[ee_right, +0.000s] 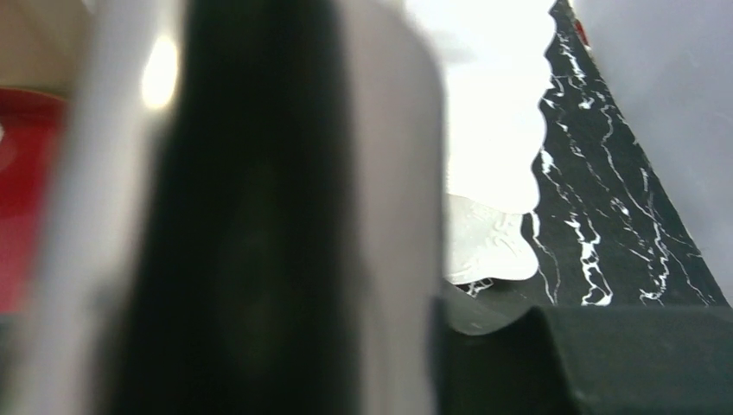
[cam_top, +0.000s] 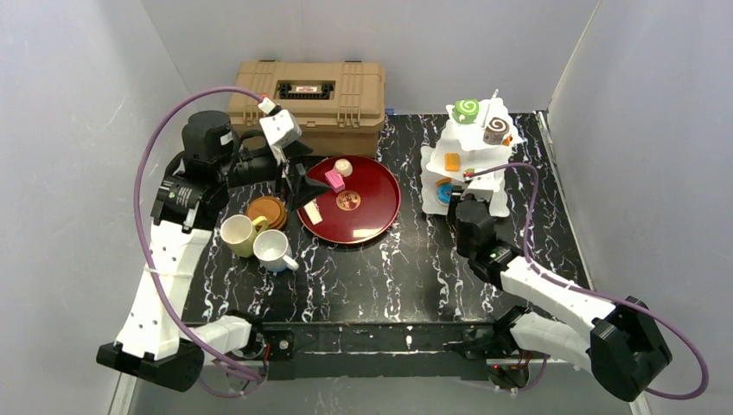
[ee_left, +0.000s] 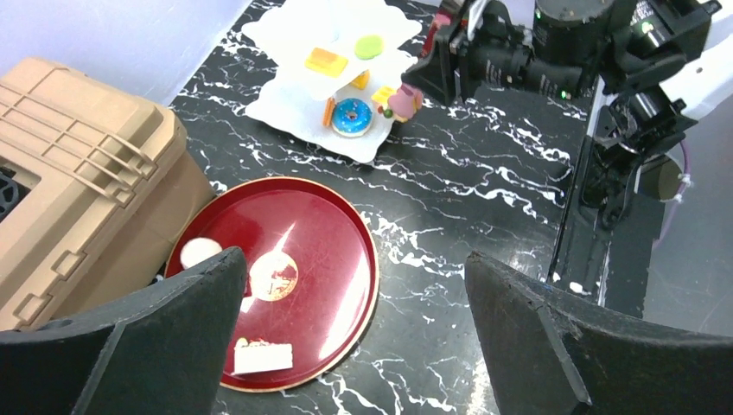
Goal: Serve the afternoon tea
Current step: Place the desert on the desert table.
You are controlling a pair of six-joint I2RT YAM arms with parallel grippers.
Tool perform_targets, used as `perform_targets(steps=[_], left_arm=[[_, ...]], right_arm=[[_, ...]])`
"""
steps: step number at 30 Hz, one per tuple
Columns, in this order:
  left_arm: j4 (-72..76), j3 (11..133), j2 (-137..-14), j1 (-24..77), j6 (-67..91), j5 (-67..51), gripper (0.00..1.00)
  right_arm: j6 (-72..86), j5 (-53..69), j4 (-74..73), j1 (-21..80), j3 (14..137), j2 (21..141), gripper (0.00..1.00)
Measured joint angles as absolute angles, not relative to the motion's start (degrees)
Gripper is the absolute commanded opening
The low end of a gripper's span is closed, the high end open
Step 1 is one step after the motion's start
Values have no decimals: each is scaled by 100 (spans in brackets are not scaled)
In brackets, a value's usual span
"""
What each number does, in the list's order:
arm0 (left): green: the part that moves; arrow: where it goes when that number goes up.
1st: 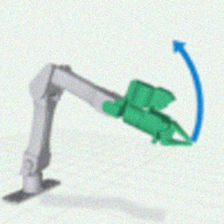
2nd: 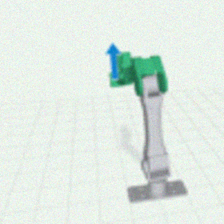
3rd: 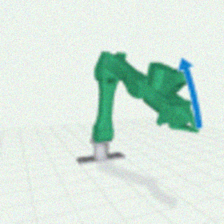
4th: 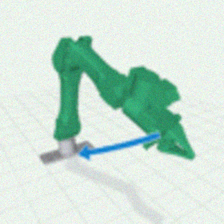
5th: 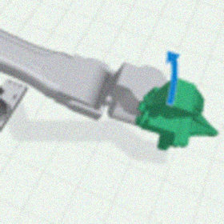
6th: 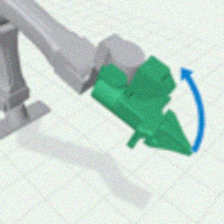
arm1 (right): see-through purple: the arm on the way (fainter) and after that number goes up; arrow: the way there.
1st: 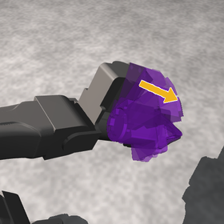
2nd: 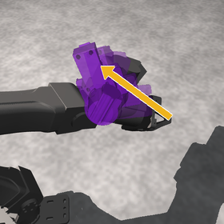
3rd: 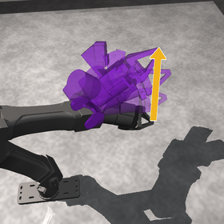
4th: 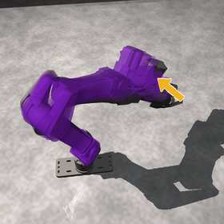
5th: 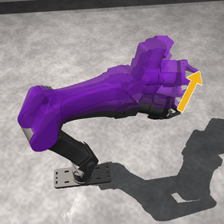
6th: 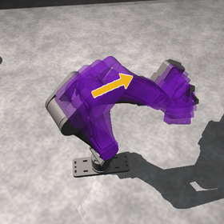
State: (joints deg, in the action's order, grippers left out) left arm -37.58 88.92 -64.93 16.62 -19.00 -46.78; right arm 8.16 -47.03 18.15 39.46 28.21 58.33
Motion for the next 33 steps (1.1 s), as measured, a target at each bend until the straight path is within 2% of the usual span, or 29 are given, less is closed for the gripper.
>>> perform_targets(steps=[20, 33], left_arm=[[-3955, 8510, -6167, 1662, -2165, -4670, 96], [-3994, 8510, -6165, 1662, -2167, -4668, 96]], right_arm=[[862, -4877, 2296, 2873, 2318, 5485, 45], [882, -3992, 3218, 2132, 2036, 6071, 46]])
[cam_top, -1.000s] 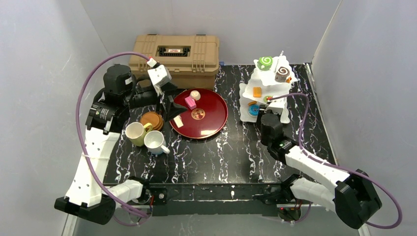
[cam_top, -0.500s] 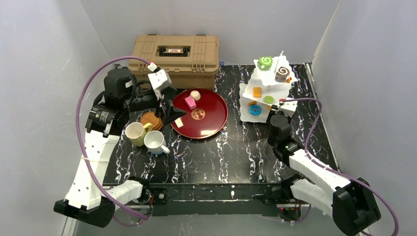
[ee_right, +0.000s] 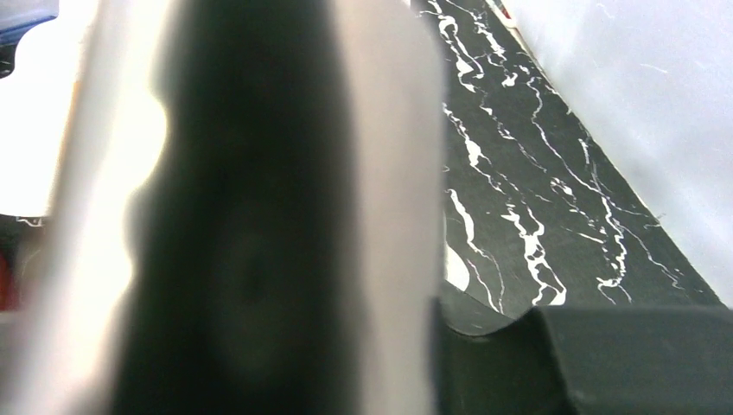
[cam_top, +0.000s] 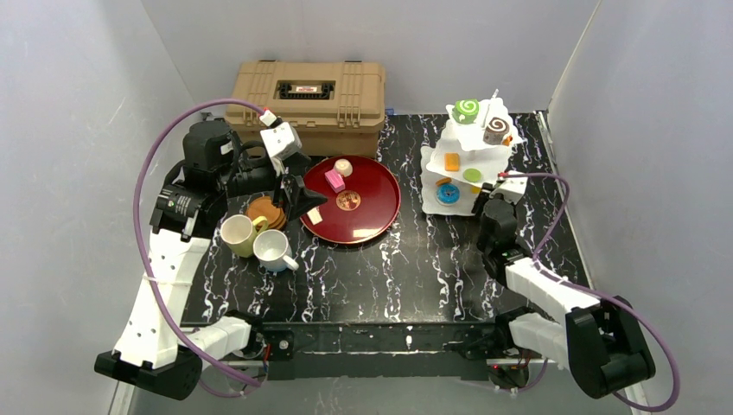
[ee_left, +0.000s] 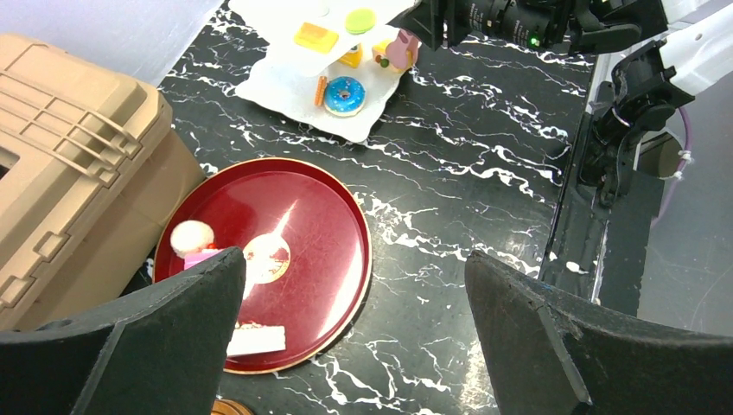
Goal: Serve the afternoon tea
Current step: Place the desert on the desert table.
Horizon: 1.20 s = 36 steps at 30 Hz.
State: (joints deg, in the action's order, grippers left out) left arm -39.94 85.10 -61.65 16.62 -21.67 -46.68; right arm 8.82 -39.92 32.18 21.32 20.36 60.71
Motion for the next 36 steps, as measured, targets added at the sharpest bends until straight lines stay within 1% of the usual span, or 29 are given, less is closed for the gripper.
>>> perform_targets(steps=[15, 17, 20, 24, 30, 36], left_arm=[[-4038, 8468, -6139, 1662, -2167, -4648, 96], [-4034, 8444, -6112, 1662, -2171, -4648, 96], [-4062, 8379, -6062, 1662, -2191, -4630, 96], [-4082, 8357, -6034, 1662, -2213, -4604, 96], [-4099, 8335, -5996, 1662, -2252, -4587, 96], [-4112, 8335, -5988, 1662, -2252, -4589, 96]], right_arm=[[639, -3728, 4327, 1984, 1957, 6722, 45], [602, -3728, 4495, 1949, 1922, 6842, 48], [582, -3712, 4722, 1916, 1857, 6995, 58], [607, -3682, 5037, 1914, 1669, 7109, 64], [694, -3605, 5236, 1914, 1555, 7039, 66], [827, -3389, 4781, 1914, 1507, 6169, 66]])
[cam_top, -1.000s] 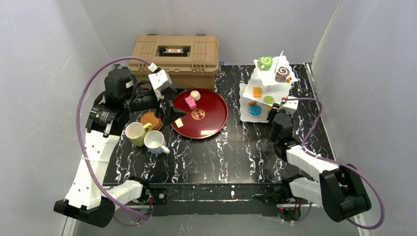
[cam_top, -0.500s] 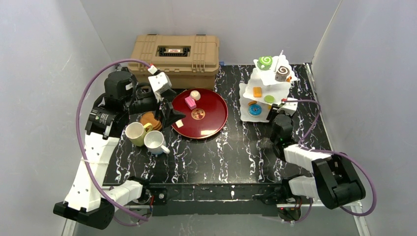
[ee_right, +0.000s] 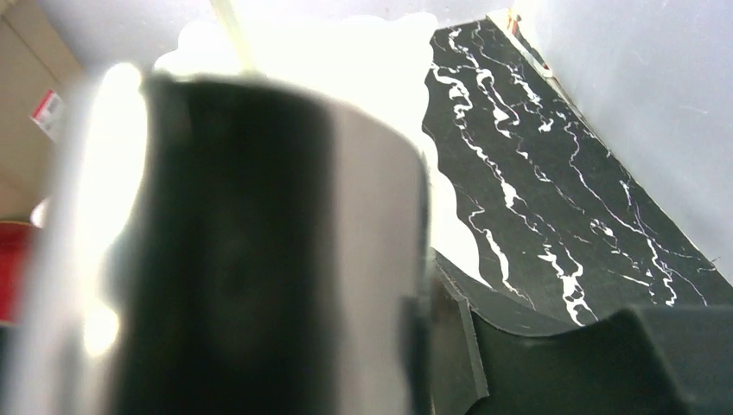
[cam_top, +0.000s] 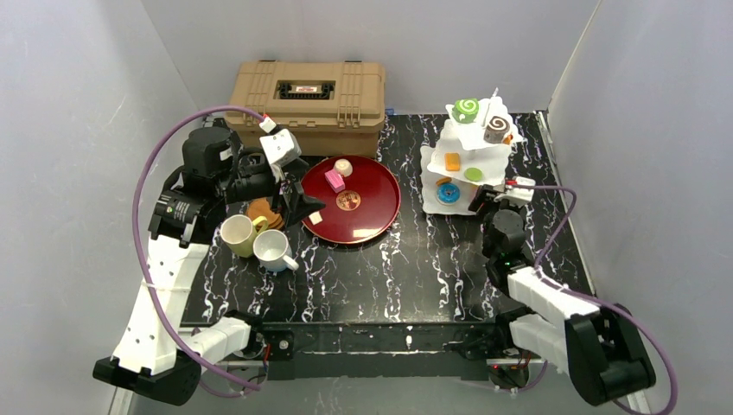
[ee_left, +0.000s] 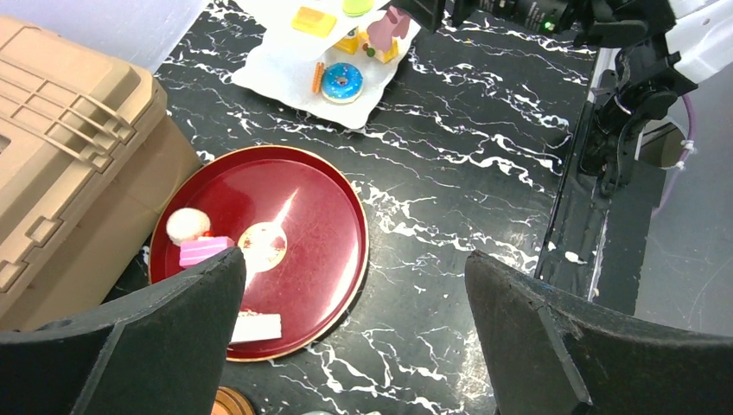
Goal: Serve the afternoon tea
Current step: Place the desert on the desert table.
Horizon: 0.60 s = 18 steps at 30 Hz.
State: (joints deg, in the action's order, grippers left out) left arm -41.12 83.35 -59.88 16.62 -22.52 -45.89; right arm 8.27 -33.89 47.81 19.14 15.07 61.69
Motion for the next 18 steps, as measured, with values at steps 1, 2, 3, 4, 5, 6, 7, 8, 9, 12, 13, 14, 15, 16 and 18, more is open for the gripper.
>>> perform_targets(steps=[1, 2, 3, 4, 5, 6, 7, 8, 9, 12, 13, 14, 15, 16, 18], left_arm=[[-4121, 8335, -5986, 1662, -2252, -4589, 96], [-4123, 8333, -5983, 1662, -2252, -4589, 96], [-4123, 8331, -5979, 1662, -2252, -4591, 96], [-4128, 8329, -5977, 1662, -2250, -4591, 96], [-4128, 8326, -5972, 1662, -2252, -4591, 96], [-4128, 8324, -5968, 1662, -2252, -4591, 96], [-4132, 8320, -5966, 1662, -2250, -4591, 96], [-4141, 8318, -5961, 1662, -2250, -4591, 96], [-4145, 8318, -5957, 1662, -2250, -4591, 96], [-4160, 8318, -5951, 1662, -2246, -4589, 96], [-4163, 8318, -5951, 1662, -2241, -4589, 96], [-4163, 8318, -5951, 1662, -2233, -4589, 97], [-4163, 8318, -5951, 1662, -2224, -4587, 97], [-4165, 8318, -5951, 1662, -2215, -4584, 96], [-4165, 8320, -5951, 1662, -2185, -4576, 96]], right_arm=[[860, -3330, 4659, 1914, 1507, 5992, 66], [884, -3286, 4510, 1916, 1507, 5824, 66], [893, -3240, 4348, 1925, 1507, 5662, 65], [904, -3216, 4215, 1938, 1509, 5533, 64], [904, -3186, 4040, 1966, 1509, 5384, 63], [899, -3151, 3872, 1994, 1509, 5256, 61], [893, -3133, 3721, 2034, 1514, 5155, 60], [880, -3114, 3566, 2082, 1522, 5065, 58], [867, -3096, 3417, 2152, 1531, 4989, 56], [794, -3024, 3011, 2447, 1623, 4864, 56], [760, -3002, 2923, 2598, 1682, 4871, 56], [727, -3024, 2864, 2770, 1741, 4893, 56], [690, -3039, 2821, 3015, 1824, 4945, 57], [650, -3065, 2803, 3301, 1918, 5024, 57], [563, -3122, 2823, 3870, 2132, 5275, 57]])
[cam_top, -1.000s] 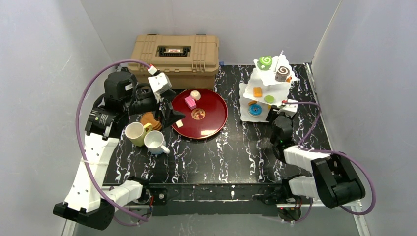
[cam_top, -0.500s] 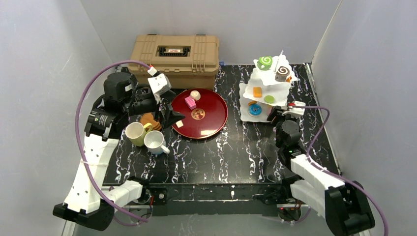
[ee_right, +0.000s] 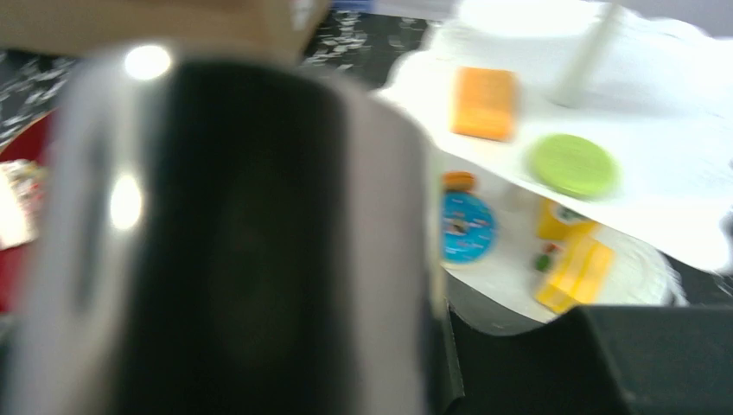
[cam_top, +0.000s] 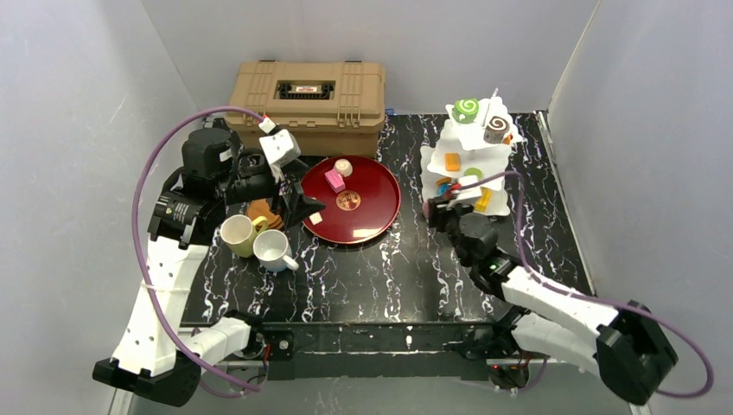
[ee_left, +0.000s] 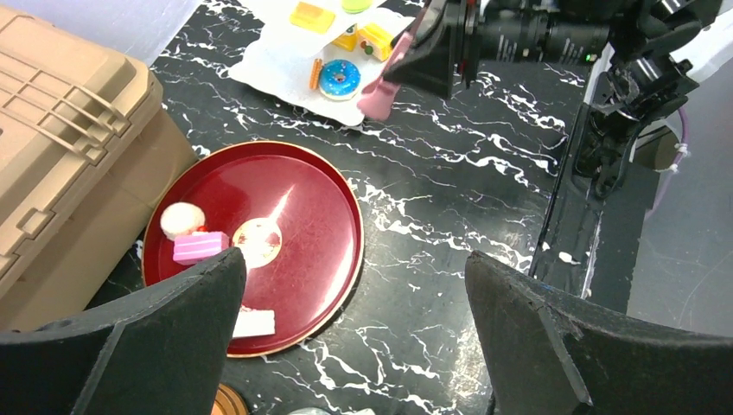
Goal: Serve the afternoon tea
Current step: Place the desert on the desert table, then pick up the desert from the tray.
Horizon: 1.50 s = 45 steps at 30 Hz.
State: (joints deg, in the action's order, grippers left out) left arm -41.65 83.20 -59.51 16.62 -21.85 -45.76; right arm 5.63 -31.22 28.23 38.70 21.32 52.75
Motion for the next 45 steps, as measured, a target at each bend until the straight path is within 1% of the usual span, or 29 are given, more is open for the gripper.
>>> perform_targets(steps=[3, 6, 15, 23, 32, 45], left_arm=[[-4171, 8320, -5953, 1662, -2126, -4539, 96], [-4215, 8318, -5951, 1662, -2075, -4482, 97], [-4434, 8318, -5887, 1662, -2045, -4193, 96], [-4722, 8300, -5564, 1662, -2185, -3983, 96], [-4847, 8300, -5481, 1662, -2268, -3933, 96], [-4849, 8298, -5463, 1662, -2340, -3907, 97]], right_arm=[[458, -3127, 2978, 4534, 2530, 5905, 55], [419, -2993, 3288, 4816, 3070, 6783, 54], [336, -2222, 4237, 4991, 5231, 9636, 54], [263, -1907, 4609, 5068, 6390, 11216, 61], [298, -1688, 4606, 4910, 7238, 11804, 68], [296, -1542, 4644, 4853, 7306, 11926, 69]])
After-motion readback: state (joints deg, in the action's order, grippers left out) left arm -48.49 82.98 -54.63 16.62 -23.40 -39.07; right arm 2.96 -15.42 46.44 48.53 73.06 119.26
